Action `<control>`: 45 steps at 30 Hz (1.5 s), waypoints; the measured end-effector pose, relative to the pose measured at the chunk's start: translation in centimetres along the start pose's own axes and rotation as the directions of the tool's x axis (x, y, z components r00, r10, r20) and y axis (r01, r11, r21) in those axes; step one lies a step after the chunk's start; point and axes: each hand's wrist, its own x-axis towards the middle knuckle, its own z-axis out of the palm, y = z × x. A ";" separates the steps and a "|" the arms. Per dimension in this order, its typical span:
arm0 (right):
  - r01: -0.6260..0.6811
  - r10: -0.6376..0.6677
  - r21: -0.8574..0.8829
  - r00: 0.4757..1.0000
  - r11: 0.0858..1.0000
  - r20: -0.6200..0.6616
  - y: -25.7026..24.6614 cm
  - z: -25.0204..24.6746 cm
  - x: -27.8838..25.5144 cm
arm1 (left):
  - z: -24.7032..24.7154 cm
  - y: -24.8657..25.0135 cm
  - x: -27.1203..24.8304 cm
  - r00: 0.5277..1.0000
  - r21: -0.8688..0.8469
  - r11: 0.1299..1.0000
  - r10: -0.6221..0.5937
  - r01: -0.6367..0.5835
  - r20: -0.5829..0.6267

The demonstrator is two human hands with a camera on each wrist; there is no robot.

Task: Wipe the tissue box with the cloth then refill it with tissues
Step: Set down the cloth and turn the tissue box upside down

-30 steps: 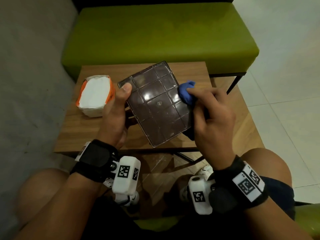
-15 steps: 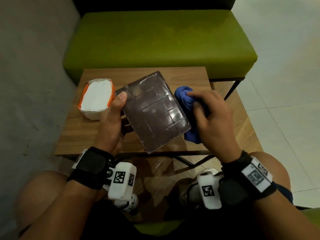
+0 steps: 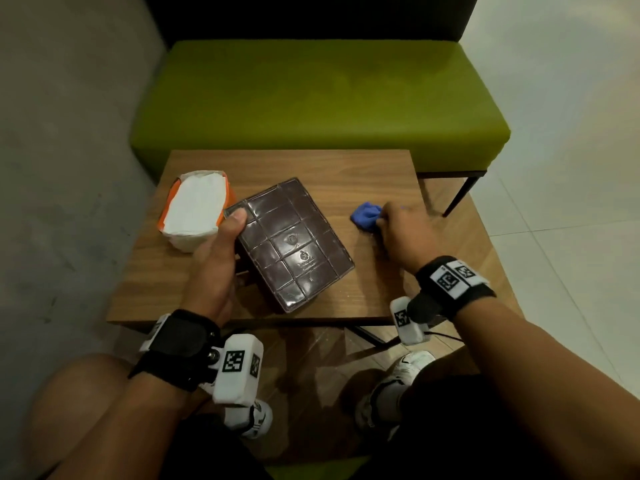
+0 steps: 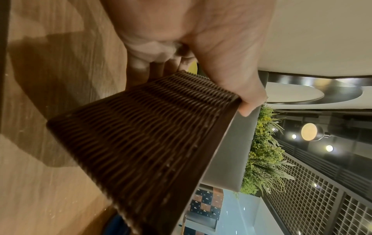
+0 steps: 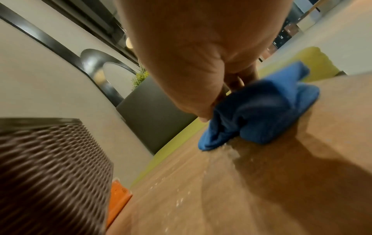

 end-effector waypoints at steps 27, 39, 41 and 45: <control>-0.130 0.145 -0.094 0.974 0.987 0.172 0.9 0.2 1.1 | 0.1 -2.9 1.5 0.964 -0.251 0.944 -0.245 0.214 -0.101; -0.228 0.285 -0.182 0.866 0.956 0.412 1.5 -1.6 3.6 | -0.4 -3.6 -0.2 0.964 0.250 0.938 -0.198 0.239 -0.178; -0.223 0.307 -0.236 0.851 0.946 0.426 1.5 -1.9 3.4 | -0.3 -3.3 -0.3 0.965 0.296 0.924 -0.201 0.243 -0.166; -0.120 0.163 -0.237 0.972 0.964 0.169 0.9 -1.0 1.8 | -0.3 -2.7 -0.7 0.969 0.335 0.912 -0.195 0.236 -0.150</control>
